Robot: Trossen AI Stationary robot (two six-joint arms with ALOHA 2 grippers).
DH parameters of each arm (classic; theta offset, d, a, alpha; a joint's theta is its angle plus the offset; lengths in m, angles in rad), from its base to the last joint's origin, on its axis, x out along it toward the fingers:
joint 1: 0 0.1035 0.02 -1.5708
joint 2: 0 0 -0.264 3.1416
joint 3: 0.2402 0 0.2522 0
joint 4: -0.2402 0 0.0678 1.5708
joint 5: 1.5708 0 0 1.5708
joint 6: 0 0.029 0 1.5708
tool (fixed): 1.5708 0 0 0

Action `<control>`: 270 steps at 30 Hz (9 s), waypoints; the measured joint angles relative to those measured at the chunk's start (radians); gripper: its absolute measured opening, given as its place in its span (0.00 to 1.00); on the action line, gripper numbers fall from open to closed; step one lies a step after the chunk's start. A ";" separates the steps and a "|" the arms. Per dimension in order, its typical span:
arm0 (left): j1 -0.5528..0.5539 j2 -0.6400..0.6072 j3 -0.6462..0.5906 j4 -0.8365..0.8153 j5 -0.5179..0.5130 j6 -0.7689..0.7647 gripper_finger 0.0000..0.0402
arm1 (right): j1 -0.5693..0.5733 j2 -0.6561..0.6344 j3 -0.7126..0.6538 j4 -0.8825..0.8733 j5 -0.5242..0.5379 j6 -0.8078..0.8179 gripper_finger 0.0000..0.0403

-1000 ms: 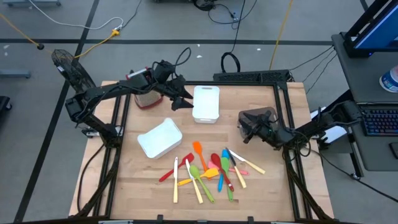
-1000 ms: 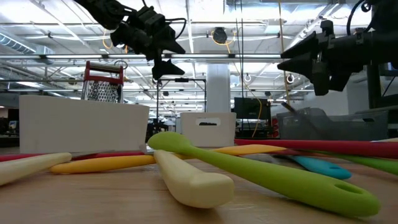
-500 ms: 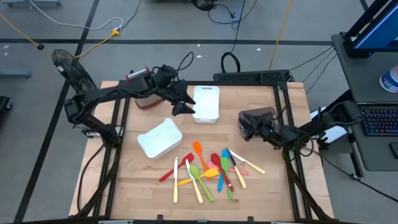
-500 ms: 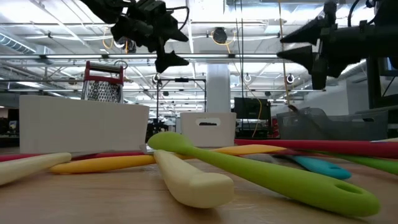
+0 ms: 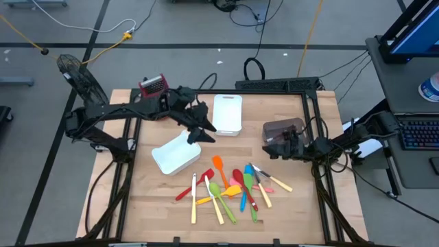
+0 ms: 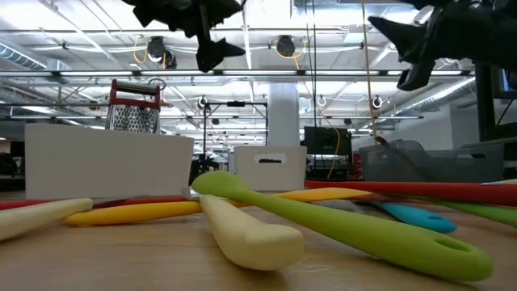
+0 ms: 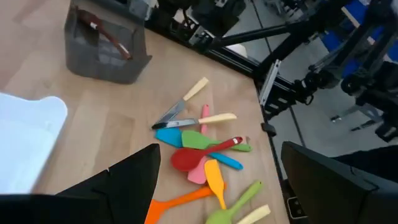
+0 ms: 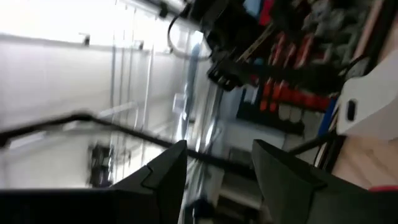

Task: Pick & Place Kitchen Items
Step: Put the red serving spoon into the black bin

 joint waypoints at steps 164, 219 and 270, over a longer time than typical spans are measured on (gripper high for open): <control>-0.464 -1.104 -0.802 0.203 -0.626 -0.006 0.85 | 0.209 0.629 1.279 -2.161 -0.382 0.066 0.44; -0.464 -1.104 -0.801 0.202 -0.628 -0.001 0.85 | 0.202 0.628 1.030 -1.966 -0.405 0.071 0.44; -0.463 -1.104 -0.801 0.202 -0.629 0.000 0.85 | 0.166 0.686 0.976 -1.877 -0.460 0.133 0.19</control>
